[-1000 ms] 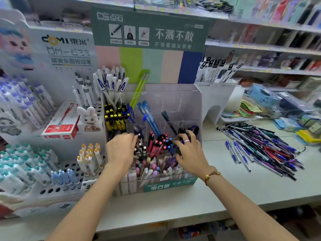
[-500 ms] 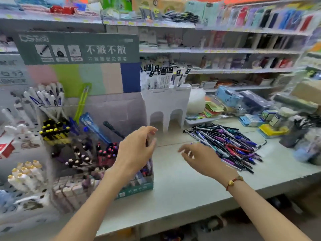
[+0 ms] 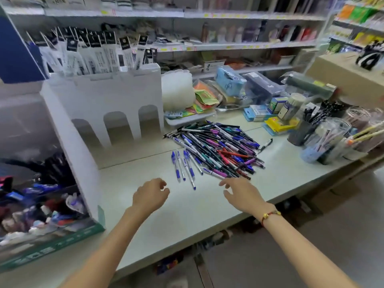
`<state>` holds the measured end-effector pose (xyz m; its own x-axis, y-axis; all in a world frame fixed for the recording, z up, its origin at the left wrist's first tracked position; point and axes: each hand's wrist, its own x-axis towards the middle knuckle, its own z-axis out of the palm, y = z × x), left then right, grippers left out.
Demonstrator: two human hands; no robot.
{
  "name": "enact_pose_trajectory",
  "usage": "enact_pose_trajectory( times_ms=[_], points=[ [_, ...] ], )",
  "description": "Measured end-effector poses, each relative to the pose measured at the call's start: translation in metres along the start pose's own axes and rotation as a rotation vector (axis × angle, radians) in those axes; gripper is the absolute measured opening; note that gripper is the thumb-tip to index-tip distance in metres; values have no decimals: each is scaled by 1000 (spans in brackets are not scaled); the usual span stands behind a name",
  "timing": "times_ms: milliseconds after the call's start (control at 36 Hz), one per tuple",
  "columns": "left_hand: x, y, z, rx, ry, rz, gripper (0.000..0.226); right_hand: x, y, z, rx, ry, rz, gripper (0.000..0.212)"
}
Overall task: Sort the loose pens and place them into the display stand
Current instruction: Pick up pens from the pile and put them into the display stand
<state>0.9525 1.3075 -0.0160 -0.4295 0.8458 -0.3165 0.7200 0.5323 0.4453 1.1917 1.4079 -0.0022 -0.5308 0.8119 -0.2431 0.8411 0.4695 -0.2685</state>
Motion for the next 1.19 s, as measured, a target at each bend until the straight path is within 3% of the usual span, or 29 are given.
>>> enact_pose_trajectory(
  times_ms=[250,389,472,556,694,889,944,1028,1139,1194],
  points=[
    [94,35,57,-114,47,-128,73,83,26,53,-271,71,-52,61],
    [124,63,72,-25,120,-164,92,114,48,82,-371,279,-104,64],
    [136,73,77,23,128,-179,81,127,57,85,-422,364,-186,52],
    [141,75,75,10,104,-206,66,133,62,86,-476,371,-209,58],
    [145,64,67,115,77,-235,46,139,62,88,-457,450,-257,50],
    [142,52,64,470,26,-211,26,150,14,78,-428,324,-239,33],
    [135,46,61,467,19,-187,24,150,-1,78,-421,259,-204,28],
    [132,30,59,219,14,-232,19,149,-11,80,-379,214,-200,32],
    [133,17,54,-768,-75,-445,7,141,-16,69,-252,96,-200,35],
    [124,16,46,-1015,-82,-488,6,142,-13,69,-172,46,-222,23]
  ],
)
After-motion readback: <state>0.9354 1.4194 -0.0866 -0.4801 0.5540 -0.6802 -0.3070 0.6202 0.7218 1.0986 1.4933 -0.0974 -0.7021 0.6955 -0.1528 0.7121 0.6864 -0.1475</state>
